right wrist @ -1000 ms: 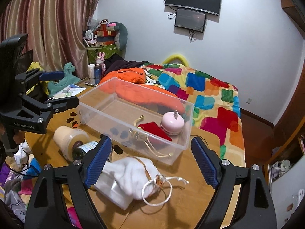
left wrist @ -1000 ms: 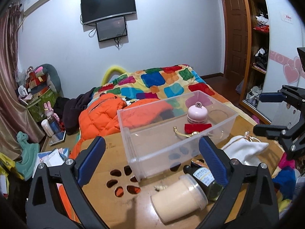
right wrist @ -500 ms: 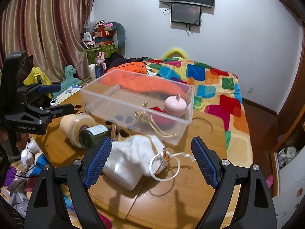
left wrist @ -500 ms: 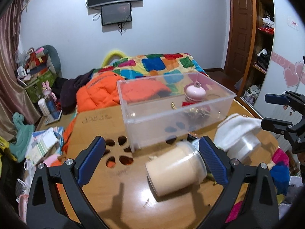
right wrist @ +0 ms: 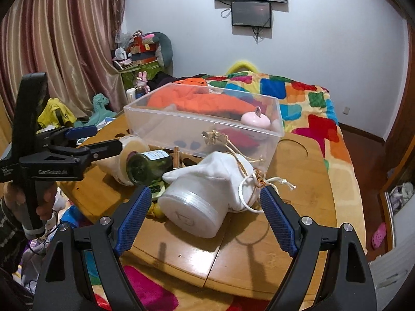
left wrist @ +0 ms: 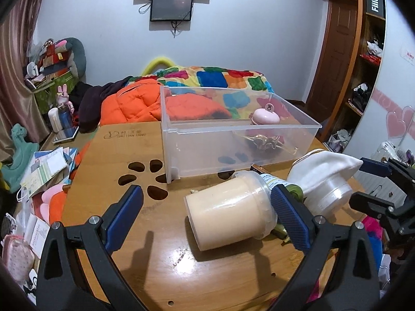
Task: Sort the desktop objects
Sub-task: 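Move both tools back toward the cream jar and white cloth bag, then grasp the cream jar with the left tool while the right tool grasps the white tub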
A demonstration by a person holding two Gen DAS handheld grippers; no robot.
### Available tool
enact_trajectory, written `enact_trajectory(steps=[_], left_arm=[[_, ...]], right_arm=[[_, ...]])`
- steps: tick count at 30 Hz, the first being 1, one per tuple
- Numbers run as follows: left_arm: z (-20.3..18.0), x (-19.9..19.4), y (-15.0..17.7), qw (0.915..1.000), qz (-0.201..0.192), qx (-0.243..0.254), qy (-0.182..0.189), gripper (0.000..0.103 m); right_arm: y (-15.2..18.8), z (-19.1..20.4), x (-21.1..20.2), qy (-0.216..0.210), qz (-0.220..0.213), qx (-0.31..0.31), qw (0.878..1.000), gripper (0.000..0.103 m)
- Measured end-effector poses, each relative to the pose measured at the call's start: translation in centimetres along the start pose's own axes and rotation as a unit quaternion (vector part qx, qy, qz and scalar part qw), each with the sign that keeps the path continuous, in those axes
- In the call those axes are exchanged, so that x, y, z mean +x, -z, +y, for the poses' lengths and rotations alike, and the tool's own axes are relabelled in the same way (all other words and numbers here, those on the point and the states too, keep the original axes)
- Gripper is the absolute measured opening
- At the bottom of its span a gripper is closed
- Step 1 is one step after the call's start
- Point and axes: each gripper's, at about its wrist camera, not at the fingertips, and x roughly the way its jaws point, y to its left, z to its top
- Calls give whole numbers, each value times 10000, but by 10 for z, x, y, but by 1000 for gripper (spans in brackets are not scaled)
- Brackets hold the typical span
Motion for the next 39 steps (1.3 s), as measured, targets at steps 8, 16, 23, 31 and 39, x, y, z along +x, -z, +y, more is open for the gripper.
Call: enact_trajectory(steps=[8,16,23,31,39], left_arm=[[-12,12,8,9998,144,129,19,100],[-13,14,4,9997,134,58,171,100],[-8,12,10,9999,126,22,95,100],[6,7,17,9996,177,-140,169,100],[11,12,19,9995,251,-161,85,100]], right_arm=[[-13,-28,10,43,48,280,9996,82],[-19,-49,36,-453,297,643,9965,82],[-19,-55,55,-1006,473,987,9889,81],[-16,-70,60,-1180,541,1282,9832,62],[-18,-74,64,-1148,620,1275,9832,63]])
